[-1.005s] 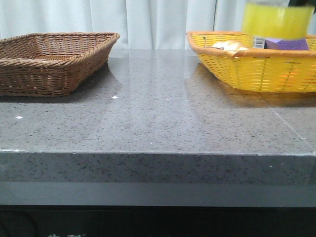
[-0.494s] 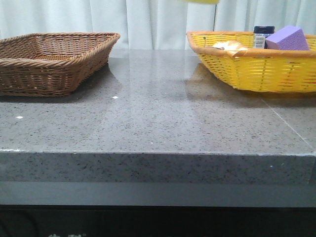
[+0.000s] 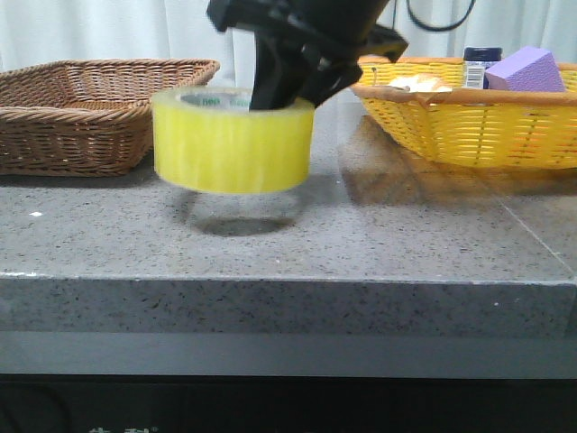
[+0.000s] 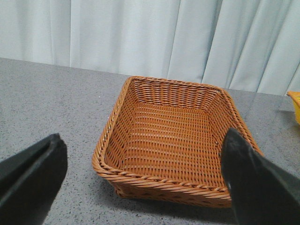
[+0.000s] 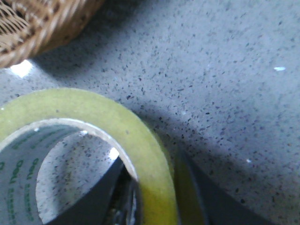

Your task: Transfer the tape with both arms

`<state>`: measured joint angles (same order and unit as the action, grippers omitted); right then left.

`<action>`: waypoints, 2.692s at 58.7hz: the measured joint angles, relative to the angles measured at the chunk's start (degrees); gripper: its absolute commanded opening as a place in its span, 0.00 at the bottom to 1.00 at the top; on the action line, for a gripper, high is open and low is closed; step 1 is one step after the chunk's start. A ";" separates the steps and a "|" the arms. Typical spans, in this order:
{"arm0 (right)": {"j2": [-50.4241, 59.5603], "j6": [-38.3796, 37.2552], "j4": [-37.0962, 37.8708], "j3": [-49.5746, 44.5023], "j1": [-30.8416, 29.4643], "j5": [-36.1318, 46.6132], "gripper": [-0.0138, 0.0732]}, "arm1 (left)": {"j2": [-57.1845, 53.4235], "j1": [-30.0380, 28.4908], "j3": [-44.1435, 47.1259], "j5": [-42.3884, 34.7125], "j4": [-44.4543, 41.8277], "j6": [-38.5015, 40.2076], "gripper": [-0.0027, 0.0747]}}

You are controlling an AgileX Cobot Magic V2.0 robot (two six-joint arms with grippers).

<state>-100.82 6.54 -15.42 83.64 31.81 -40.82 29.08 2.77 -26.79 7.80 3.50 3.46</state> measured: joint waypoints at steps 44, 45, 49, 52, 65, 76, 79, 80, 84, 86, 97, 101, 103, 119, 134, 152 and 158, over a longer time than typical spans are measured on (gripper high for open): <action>0.57 0.11 0.90 3.22 0.00 1.73 0.61 | 0.00 0.00 0.00 -0.03 0.00 0.00 0.86; 0.97 0.11 0.90 3.55 0.00 1.73 0.60 | 0.00 0.00 0.00 -0.03 0.00 0.00 0.86; 2.99 0.11 0.90 5.08 0.00 1.73 0.50 | 0.00 0.00 0.00 -0.03 0.00 0.00 0.86; 4.23 0.11 0.90 5.99 0.00 1.73 0.41 | 0.00 0.00 0.00 -0.03 0.00 0.00 0.86; 6.35 -0.01 0.90 6.58 0.00 1.73 0.13 | 0.00 0.00 0.00 -0.03 0.00 0.00 0.86; 8.74 -0.01 0.90 6.58 -3.28 1.29 0.12 | 0.00 0.00 0.00 -0.03 0.00 0.00 0.86; 10.03 -0.01 0.90 6.58 -5.04 0.93 0.12 | 0.00 0.00 0.00 -0.03 0.00 0.00 0.86; 10.44 -0.01 0.90 6.58 -5.61 0.95 0.12 | 0.00 0.00 0.00 -0.03 0.00 0.00 0.86; 13.35 -0.01 0.90 5.68 -9.01 0.95 0.12 | 0.00 0.00 0.00 -0.03 0.00 0.00 0.86; 14.89 -0.01 0.99 4.77 -10.61 1.09 0.12 | 0.00 0.00 0.00 -0.03 0.00 0.00 0.86; 26.74 -0.01 1.21 -6.43 -20.25 5.51 0.12 | 0.00 0.00 0.00 -0.03 0.00 0.00 0.86; 31.67 -0.01 1.21 -12.08 -23.69 8.03 0.12 | 0.00 0.00 0.00 -0.03 0.09 0.00 0.86; 34.21 -0.01 1.21 -15.03 -25.36 9.38 0.12 | 0.00 0.00 0.00 -0.03 0.09 0.00 0.86; 54.27 -0.01 1.35 -38.25 -30.70 20.62 0.12 | 0.00 0.00 0.00 -0.03 0.09 0.00 0.86; 72.15 -0.01 1.35 -55.72 -30.70 24.32 0.12 | 0.00 0.00 0.00 -0.03 0.09 0.00 0.86; 84.48 -0.01 1.35 -62.62 -30.70 24.20 0.12 | 0.00 0.00 0.00 -0.03 0.09 0.00 0.86; 84.58 -0.01 1.35 -62.62 -30.70 24.20 0.12 | 0.00 0.00 0.00 -0.03 0.09 0.00 0.86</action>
<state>-16.24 6.53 -14.07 21.02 1.10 -16.62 29.08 2.77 -26.79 7.77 3.59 3.46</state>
